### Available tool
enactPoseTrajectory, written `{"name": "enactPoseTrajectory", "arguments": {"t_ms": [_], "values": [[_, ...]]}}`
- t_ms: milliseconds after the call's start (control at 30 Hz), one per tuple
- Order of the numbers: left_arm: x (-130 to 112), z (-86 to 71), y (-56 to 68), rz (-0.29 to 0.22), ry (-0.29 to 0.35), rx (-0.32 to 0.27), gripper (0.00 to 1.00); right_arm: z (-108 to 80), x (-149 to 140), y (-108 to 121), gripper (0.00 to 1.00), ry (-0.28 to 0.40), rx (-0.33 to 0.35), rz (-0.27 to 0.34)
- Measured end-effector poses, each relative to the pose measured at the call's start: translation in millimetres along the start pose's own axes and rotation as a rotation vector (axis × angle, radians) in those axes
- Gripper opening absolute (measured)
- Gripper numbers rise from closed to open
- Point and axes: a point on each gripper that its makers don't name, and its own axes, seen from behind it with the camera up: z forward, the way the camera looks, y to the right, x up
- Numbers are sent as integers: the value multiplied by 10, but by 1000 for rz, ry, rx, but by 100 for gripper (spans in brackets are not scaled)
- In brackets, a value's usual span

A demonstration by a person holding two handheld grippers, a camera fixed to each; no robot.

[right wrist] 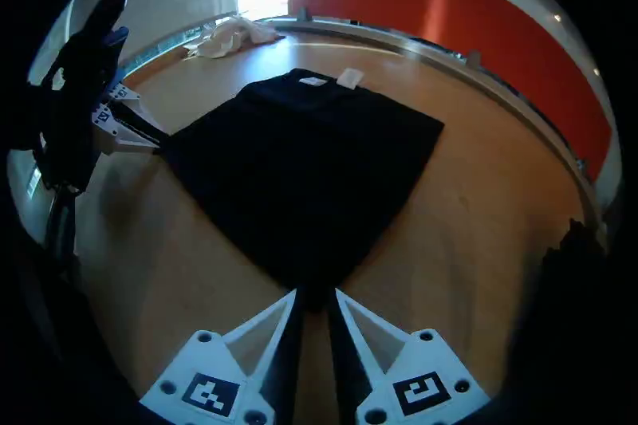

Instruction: Fold towel

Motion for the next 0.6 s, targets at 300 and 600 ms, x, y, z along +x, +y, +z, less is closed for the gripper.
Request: {"name": "enactPoseTrajectory", "arguments": {"t_ms": [300, 600], "values": [[35, -10, 3, -24, 8, 19, 6, -19, 39, -3, 12, 2, -1, -1], [68, -36, 42, -71, 10, 1, 6, -71, 126, 35, 12, 21, -10, -7]]}}
